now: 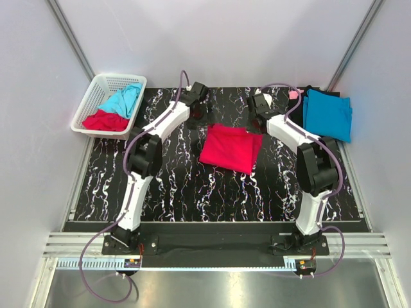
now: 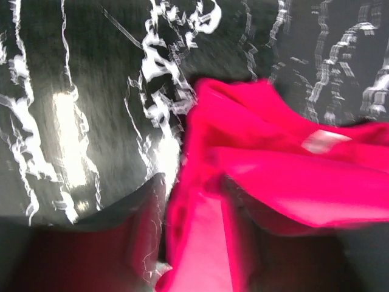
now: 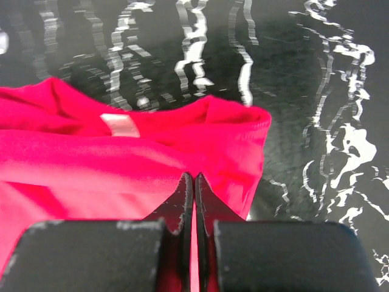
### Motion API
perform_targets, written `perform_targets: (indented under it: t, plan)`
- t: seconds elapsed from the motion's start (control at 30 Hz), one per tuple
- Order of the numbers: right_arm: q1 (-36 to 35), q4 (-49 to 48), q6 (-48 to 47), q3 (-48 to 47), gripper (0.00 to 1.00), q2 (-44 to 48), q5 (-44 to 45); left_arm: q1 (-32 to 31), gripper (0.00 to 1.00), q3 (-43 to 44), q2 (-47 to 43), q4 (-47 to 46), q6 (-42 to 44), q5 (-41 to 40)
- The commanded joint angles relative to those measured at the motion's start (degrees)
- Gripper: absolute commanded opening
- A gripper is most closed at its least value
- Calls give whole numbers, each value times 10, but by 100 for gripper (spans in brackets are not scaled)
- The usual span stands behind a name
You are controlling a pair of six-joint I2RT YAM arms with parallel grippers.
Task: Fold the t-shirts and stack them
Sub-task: Fold the tshirt
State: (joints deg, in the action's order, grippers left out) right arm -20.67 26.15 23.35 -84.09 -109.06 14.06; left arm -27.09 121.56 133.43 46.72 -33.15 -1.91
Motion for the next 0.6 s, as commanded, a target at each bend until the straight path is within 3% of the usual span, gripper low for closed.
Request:
perform_targets:
  t: [0.0, 0.1, 0.2, 0.4, 0.57]
  plan:
    - [9, -24, 15, -31, 0, -26, 73, 20, 83, 54, 44, -7, 39, 16]
    - [9, -23, 44, -27, 13, -40, 123, 32, 98, 52, 54, -13, 44, 16]
    - [8, -23, 81, -8, 26, -31, 155, 41, 99, -7, 19, -60, 38, 30]
    - [8, 13, 139, 21, 24, 15, 242, 42, 99, -112, -79, -100, 31, 42]
    - [7, 8, 74, -10, 23, -4, 109, 42, 99, -151, -132, -116, 32, 69]
